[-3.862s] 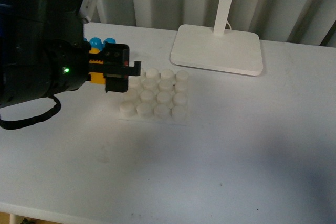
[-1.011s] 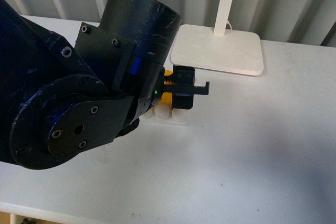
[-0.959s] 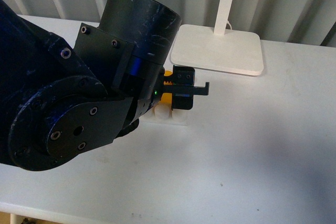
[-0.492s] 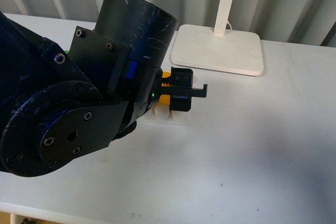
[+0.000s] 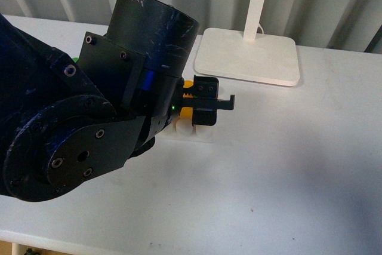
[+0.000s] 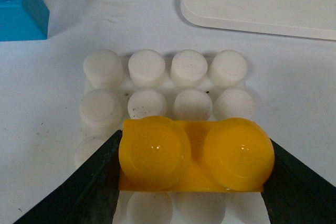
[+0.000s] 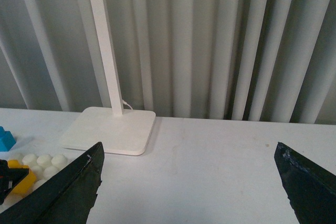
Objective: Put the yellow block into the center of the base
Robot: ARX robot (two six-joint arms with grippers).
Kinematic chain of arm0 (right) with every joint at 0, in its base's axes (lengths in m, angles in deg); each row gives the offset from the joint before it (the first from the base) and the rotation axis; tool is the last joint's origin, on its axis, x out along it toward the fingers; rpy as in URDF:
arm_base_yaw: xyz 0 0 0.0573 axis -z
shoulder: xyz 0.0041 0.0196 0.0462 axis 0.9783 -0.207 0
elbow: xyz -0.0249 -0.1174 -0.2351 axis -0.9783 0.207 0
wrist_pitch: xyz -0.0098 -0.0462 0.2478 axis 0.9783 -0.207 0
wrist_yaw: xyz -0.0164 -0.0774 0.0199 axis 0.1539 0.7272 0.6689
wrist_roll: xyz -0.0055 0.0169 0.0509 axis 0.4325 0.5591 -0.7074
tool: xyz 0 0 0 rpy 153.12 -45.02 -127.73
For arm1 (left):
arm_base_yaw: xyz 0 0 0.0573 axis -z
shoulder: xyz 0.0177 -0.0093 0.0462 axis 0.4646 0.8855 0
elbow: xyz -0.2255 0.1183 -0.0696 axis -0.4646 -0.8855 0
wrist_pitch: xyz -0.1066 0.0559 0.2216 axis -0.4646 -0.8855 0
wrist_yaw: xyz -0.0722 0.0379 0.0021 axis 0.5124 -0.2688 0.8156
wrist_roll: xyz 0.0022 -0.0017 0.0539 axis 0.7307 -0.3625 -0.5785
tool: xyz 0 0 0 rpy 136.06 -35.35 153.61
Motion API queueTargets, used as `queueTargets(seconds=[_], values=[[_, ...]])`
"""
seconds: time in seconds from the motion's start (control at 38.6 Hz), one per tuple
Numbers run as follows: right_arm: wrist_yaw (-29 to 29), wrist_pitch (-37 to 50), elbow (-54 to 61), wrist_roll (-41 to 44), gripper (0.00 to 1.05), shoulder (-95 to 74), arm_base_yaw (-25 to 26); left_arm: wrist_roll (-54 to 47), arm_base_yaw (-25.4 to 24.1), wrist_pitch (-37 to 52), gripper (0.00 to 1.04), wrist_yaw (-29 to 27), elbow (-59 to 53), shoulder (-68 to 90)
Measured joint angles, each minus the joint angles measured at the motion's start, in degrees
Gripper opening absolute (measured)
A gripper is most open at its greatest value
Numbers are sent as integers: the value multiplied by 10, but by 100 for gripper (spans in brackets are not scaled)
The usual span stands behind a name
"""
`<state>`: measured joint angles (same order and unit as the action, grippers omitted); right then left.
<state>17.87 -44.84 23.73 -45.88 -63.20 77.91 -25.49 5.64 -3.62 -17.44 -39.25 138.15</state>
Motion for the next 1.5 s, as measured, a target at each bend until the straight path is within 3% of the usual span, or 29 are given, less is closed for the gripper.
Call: queueTargets(seconds=[0.67, 1.5], values=[[0, 0, 0, 0, 95, 0, 0, 9, -10, 3, 66, 5, 4, 31], [0, 0, 0, 0, 95, 0, 0, -17, -12, -67, 66, 19, 48, 52]])
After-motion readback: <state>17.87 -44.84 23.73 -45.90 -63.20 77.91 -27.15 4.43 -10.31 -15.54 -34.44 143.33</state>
